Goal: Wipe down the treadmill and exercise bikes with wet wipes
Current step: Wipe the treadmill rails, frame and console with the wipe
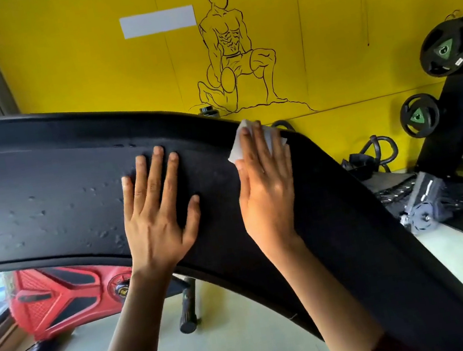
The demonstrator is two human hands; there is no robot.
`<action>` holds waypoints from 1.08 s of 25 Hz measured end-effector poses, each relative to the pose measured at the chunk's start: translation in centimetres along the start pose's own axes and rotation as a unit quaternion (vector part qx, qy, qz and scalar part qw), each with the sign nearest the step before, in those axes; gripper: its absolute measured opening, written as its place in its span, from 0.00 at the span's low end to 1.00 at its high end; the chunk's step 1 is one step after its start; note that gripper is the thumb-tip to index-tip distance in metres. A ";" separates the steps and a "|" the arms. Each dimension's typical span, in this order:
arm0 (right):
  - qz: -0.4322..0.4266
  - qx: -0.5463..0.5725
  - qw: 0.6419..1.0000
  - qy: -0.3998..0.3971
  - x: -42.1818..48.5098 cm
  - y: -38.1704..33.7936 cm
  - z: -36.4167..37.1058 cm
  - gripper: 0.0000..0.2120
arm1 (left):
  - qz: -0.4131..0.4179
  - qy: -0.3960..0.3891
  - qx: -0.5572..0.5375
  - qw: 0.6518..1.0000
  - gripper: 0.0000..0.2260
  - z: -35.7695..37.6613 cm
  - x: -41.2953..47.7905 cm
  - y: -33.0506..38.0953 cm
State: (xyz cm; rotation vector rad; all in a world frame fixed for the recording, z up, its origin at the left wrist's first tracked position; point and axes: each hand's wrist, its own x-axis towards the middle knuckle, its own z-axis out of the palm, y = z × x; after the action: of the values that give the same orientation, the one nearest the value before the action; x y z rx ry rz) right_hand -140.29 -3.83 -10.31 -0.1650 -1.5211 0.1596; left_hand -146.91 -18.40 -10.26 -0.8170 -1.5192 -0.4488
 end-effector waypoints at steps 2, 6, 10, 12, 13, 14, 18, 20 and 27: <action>-0.088 0.046 0.994 -0.040 2.4 -3.3 2.0 0.19 | -0.011 -0.002 0.000 1.000 0.26 -0.3 0.0 -1.1; -0.164 0.045 0.981 -0.090 3.9 -3.6 2.3 0.19 | -0.023 0.000 -0.002 1.000 0.26 -1.1 -0.1 -3.0; -0.070 0.009 0.997 -0.027 1.6 -0.4 0.3 0.19 | -0.020 -0.002 -0.026 0.999 0.26 -1.1 -0.4 -2.6; -0.074 0.010 0.997 -0.012 2.0 -2.5 1.4 0.18 | -0.027 0.000 -0.028 0.999 0.26 -1.1 -0.9 -2.9; -0.094 0.022 0.995 -0.020 2.7 -4.1 2.4 0.18 | -0.036 0.002 -0.025 0.999 0.27 -1.2 -1.2 -3.3; -0.120 0.041 0.991 -0.035 3.4 -5.9 3.4 0.18 | -0.045 0.003 -0.020 0.999 0.27 -1.4 -1.4 -3.8; -0.256 0.025 0.960 -0.113 2.4 -8.4 4.6 0.21 | -0.084 -0.006 -0.011 0.996 0.27 -2.6 -3.3 -5.7; -0.305 -0.015 0.943 -0.135 -0.2 -6.0 3.1 0.21 | -0.077 -0.019 -0.010 0.997 0.27 -2.9 -4.1 -6.3; -0.192 0.051 0.971 -0.129 -1.4 -7.3 3.2 0.20 | -0.081 -0.035 -0.036 0.995 0.27 -2.5 -5.9 -5.9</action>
State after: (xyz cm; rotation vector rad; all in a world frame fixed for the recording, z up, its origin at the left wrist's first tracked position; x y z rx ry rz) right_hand -143.55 -11.19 -10.04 0.2421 -1.7691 -0.0538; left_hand -149.67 -25.44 -14.54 -0.7745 -1.6488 -0.6039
